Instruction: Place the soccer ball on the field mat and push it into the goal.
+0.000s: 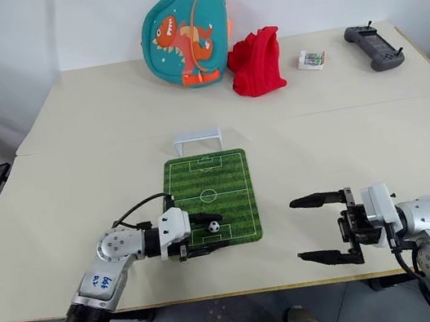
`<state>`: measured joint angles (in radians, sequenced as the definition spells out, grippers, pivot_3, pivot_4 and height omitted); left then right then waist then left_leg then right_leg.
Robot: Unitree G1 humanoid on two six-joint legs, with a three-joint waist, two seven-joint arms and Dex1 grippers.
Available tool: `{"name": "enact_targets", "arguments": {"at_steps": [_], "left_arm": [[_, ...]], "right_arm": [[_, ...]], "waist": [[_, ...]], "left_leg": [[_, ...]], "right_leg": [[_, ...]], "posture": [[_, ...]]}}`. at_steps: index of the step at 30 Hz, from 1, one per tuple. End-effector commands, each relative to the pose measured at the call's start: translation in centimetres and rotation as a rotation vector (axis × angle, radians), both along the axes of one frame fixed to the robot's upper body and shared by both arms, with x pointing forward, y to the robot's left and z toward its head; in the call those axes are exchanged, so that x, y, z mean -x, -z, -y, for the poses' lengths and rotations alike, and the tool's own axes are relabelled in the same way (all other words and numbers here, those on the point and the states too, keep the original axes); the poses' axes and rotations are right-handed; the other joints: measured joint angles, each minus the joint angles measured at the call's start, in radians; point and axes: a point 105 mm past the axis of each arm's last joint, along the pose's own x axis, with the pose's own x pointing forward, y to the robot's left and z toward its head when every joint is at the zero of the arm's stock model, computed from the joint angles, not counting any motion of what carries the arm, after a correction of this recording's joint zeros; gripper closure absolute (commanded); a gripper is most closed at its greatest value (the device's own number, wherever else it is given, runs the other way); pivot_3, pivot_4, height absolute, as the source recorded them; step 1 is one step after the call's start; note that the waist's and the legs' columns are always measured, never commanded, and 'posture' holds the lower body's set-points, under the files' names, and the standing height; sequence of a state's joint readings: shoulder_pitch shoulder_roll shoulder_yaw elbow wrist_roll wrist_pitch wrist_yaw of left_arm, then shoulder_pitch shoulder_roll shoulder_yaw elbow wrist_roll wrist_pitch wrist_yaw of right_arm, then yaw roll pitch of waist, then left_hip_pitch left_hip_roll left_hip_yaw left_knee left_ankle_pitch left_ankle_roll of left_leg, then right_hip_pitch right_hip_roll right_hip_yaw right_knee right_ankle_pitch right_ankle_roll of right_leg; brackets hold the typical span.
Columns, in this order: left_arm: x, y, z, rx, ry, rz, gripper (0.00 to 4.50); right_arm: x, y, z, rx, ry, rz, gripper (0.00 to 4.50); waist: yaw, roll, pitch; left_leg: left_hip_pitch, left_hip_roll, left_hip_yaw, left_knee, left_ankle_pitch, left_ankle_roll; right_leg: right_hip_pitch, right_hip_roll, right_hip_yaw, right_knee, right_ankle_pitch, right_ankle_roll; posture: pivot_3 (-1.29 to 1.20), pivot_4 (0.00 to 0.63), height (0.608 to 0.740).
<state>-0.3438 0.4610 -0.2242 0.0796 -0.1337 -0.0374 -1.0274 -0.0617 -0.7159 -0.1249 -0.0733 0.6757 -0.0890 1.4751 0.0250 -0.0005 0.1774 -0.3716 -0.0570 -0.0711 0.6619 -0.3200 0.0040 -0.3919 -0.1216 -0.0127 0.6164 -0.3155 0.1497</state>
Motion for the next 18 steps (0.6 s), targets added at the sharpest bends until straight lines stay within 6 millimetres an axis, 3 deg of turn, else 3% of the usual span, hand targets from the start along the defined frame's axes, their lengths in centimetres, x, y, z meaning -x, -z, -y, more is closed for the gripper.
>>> {"name": "enact_targets", "arguments": {"at_steps": [1,13,18], "left_arm": [[0.0,-1.1,0.1,0.033,0.011,0.040,1.74],[0.4,-2.3,-0.2,0.081,0.032,0.061,1.74],[1.7,-6.0,-2.5,0.190,0.057,0.109,1.74]], "right_arm": [[0.1,-0.7,-0.5,-0.010,-0.015,0.030,0.00],[-0.3,-0.8,-0.9,-0.015,-0.017,0.026,0.00],[-0.5,-1.3,-0.6,-0.025,-0.010,0.034,0.00]], "waist": [[0.000,0.000,0.000],[0.000,0.000,0.000],[-0.004,0.000,0.000]], "left_leg": [[0.000,0.000,0.000,0.000,0.000,0.000],[0.000,0.000,0.000,0.000,0.000,0.000],[0.000,0.000,0.000,0.000,0.000,0.000]], "right_leg": [[0.000,0.000,0.000,0.000,0.000,0.000],[0.000,0.000,0.000,0.000,0.000,0.000],[0.000,-0.004,0.000,0.000,0.000,0.000]], "posture": [[0.00,0.150,0.740],[0.00,0.150,0.740],[0.00,0.150,0.740]]}}
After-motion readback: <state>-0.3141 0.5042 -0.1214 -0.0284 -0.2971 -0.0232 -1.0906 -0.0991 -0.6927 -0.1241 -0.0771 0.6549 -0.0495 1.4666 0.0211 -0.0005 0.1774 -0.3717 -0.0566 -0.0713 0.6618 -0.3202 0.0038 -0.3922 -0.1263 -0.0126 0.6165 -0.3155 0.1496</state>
